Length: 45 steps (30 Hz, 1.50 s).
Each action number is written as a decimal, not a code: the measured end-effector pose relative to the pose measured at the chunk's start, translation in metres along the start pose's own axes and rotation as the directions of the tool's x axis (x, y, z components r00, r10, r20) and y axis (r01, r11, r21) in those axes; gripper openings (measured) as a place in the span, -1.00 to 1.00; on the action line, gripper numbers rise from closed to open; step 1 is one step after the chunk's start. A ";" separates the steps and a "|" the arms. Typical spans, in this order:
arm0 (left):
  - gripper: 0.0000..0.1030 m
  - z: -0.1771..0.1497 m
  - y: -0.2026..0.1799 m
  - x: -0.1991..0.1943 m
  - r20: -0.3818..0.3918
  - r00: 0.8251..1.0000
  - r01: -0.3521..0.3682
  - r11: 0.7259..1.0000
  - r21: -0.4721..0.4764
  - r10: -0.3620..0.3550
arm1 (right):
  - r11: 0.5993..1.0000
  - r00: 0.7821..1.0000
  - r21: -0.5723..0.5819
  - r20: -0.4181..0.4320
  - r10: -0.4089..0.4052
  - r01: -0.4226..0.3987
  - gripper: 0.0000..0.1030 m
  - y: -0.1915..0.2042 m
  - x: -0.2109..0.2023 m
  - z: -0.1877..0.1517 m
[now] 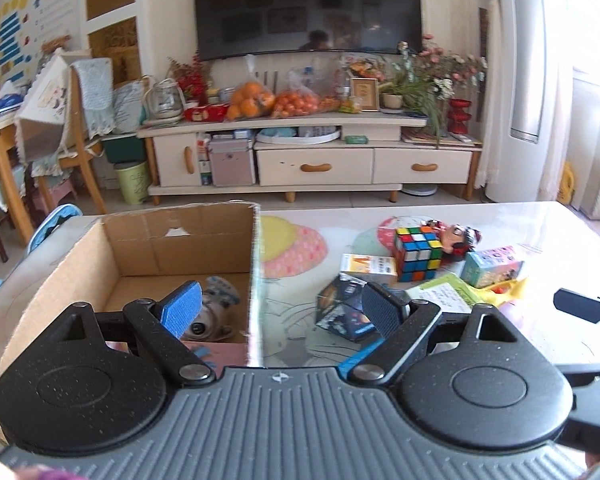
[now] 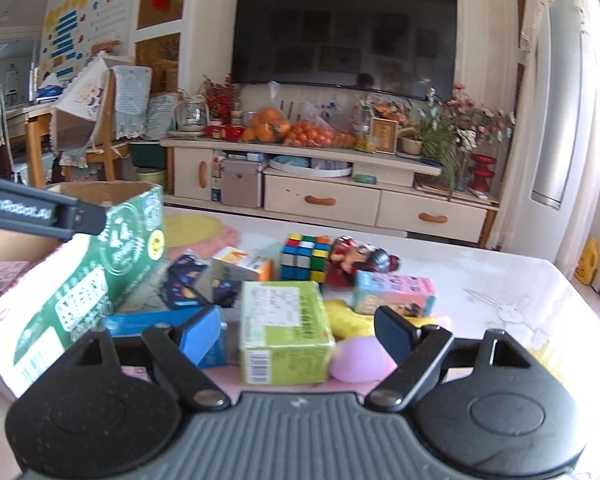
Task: Organize rigid objects
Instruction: 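Move both open tools back over the toy pile, then lower the right tool around the pink egg toy while the left tool nears the green box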
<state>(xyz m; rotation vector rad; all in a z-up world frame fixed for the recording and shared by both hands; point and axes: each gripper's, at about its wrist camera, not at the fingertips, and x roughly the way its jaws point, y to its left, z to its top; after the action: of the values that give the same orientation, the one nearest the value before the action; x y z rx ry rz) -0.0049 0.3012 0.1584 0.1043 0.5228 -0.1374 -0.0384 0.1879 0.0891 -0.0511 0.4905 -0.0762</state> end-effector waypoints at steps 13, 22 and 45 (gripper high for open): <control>1.00 -0.002 -0.004 0.006 -0.020 0.998 0.058 0.997 0.048 -0.057 | 0.997 0.997 0.039 -0.038 -0.068 0.069 0.64 -0.036 0.011 -0.011; 1.00 -0.006 -0.004 0.007 -0.031 0.997 0.079 0.993 0.087 -0.077 | 0.996 0.996 0.047 -0.042 -0.076 0.078 0.64 -0.046 0.014 -0.012; 1.00 -0.018 -0.024 0.019 -0.125 0.968 0.231 0.967 0.105 -0.217 | 0.994 0.985 0.102 -0.164 0.057 -0.040 0.66 -0.091 0.057 -0.033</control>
<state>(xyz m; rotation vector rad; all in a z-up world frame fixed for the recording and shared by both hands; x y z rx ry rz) -0.0011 0.2781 0.1316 0.1698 0.6389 -0.3862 -0.0098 0.0914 0.0395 0.0640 0.6542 -0.0566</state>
